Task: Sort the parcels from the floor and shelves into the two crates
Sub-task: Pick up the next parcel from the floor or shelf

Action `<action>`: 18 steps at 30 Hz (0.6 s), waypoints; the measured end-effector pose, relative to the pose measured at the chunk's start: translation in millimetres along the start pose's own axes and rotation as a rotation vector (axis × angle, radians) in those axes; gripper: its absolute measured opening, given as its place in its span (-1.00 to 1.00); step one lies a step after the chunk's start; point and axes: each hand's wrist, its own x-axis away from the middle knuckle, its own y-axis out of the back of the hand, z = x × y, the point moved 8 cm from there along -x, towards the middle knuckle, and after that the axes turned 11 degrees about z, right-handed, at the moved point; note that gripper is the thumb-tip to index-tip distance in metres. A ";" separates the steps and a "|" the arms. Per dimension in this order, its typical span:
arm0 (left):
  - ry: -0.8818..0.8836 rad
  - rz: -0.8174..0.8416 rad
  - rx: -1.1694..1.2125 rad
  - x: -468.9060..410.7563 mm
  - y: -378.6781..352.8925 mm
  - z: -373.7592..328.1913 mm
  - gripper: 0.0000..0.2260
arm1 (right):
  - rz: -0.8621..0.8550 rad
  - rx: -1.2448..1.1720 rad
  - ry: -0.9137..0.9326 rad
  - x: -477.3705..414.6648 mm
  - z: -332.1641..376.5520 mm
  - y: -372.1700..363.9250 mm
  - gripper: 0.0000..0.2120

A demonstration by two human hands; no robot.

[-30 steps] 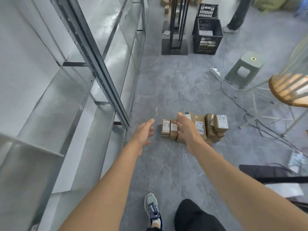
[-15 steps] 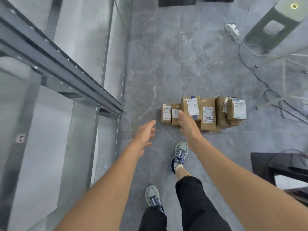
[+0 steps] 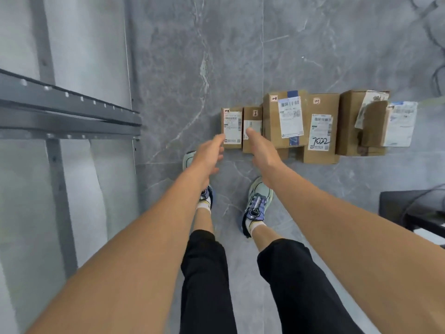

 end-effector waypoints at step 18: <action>0.116 0.081 0.018 -227.5 28.9 15.6 -0.78 | -0.160 -0.041 -0.062 -221.0 -54.9 2.9 -0.59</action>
